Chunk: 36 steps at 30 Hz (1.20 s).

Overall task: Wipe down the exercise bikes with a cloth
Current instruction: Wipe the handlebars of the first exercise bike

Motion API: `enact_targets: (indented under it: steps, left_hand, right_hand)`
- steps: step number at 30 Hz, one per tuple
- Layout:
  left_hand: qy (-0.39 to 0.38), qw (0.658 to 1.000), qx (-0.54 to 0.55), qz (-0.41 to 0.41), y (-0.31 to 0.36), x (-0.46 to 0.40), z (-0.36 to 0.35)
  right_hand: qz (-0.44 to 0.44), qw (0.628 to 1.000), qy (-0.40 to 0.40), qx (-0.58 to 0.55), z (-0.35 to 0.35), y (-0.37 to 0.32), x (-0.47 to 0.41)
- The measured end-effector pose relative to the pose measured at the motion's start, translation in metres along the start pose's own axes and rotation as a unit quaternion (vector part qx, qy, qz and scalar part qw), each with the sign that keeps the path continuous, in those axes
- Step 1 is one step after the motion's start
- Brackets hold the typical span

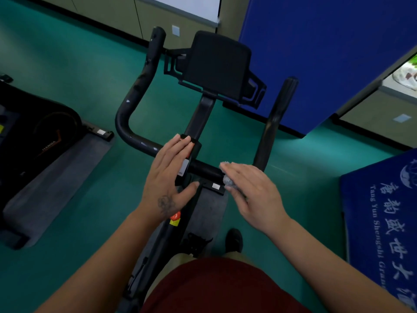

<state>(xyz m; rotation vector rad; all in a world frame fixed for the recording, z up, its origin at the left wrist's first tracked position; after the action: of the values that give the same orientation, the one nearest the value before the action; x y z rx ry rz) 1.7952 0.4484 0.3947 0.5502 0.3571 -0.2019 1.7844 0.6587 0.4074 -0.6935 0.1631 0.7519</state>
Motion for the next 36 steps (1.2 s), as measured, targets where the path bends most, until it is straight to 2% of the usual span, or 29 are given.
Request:
enact_targets:
  steps: [11,24,31,36]
  left_hand:
    - [-0.039,0.998,-0.007,-0.042,-0.003,0.0,0.006]
    - [-0.076,0.995,0.03,-0.049,-0.011,0.007,0.023]
    - [-0.073,0.995,0.051,-0.034,-0.009,0.007,0.023]
    - [-0.063,0.996,0.047,-0.037,-0.007,0.005,0.028]
  right_hand:
    - [-0.022,0.999,-0.017,0.038,-0.029,-0.025,-0.029]
    - [-0.156,0.985,-0.032,0.069,-0.048,-0.029,-0.06]
    - [-0.203,0.978,-0.031,-0.029,-0.047,-0.023,-0.061]
    - [-0.239,0.964,0.02,-0.116,-0.033,-0.015,-0.06]
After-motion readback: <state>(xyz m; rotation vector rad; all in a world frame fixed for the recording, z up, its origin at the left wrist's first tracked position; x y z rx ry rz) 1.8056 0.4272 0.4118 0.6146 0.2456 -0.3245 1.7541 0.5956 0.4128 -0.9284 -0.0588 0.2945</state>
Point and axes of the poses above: each hand's wrist, its own x-axis away from the middle knuckle, its own z-axis out of the back of the hand, y = z × x, the point moved 7 cm from there along -x, towards the middle knuckle, and after that the axes turned 11 degrees about -x, right-handed, at the moved point
